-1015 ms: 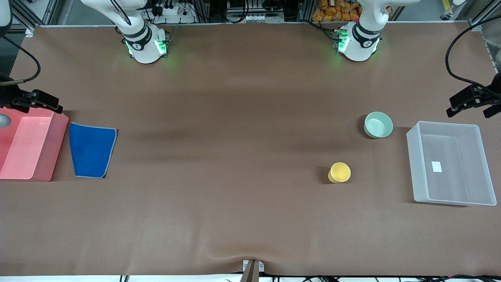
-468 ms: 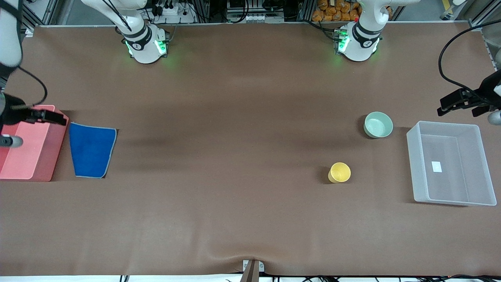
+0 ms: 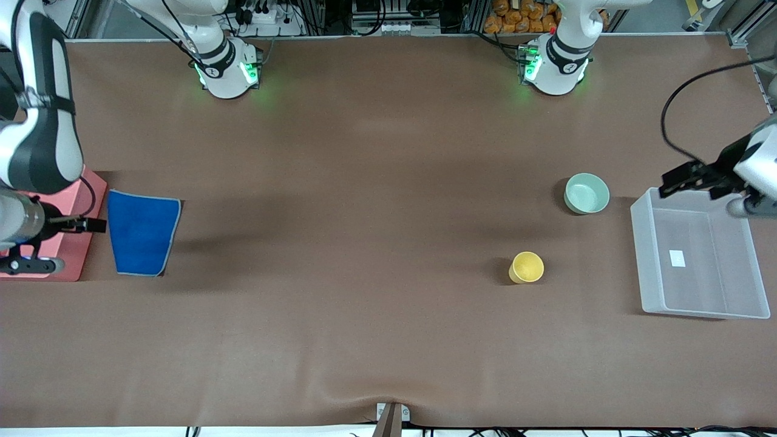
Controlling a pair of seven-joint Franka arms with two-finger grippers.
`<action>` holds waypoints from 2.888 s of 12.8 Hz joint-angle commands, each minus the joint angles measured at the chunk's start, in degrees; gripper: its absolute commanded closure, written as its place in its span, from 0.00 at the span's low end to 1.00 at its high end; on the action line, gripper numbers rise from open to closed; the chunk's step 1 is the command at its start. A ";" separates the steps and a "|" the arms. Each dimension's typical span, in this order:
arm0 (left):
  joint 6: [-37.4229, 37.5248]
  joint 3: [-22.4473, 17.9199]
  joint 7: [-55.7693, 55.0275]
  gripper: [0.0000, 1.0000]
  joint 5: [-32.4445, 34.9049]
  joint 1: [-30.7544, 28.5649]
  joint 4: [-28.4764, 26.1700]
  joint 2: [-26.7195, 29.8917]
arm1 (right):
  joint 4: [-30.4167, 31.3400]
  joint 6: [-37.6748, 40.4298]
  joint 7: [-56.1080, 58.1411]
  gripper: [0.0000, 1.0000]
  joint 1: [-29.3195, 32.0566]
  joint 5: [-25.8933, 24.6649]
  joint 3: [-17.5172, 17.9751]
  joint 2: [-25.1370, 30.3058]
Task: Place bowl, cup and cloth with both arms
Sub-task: 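Lower the right gripper to the blue cloth while the left gripper reaches the cup, then grasp the cloth with the right gripper while the left gripper grasps the cup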
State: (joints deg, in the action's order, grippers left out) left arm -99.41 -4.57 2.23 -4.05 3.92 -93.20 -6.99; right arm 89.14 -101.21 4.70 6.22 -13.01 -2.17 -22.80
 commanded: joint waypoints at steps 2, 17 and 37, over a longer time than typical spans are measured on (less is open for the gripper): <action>-5.96 0.96 -6.43 0.00 -0.44 3.27 0.83 -7.05 | -1.07 -6.96 2.67 0.00 1.51 -7.79 0.41 -6.81; -23.38 2.72 -20.68 0.03 -2.02 9.18 0.48 -27.11 | 11.31 -29.10 26.33 0.00 8.89 1.32 0.67 -12.97; -19.35 2.64 -24.29 1.00 -1.23 4.87 4.60 -23.52 | 9.32 -15.72 27.47 1.00 11.45 10.29 1.11 -5.08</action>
State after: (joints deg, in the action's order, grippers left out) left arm -121.92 -1.79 -23.53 -5.20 10.16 -89.28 -33.15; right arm 99.30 -122.65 30.97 16.86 -3.76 -1.71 -32.79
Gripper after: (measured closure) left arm 0.965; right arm 0.960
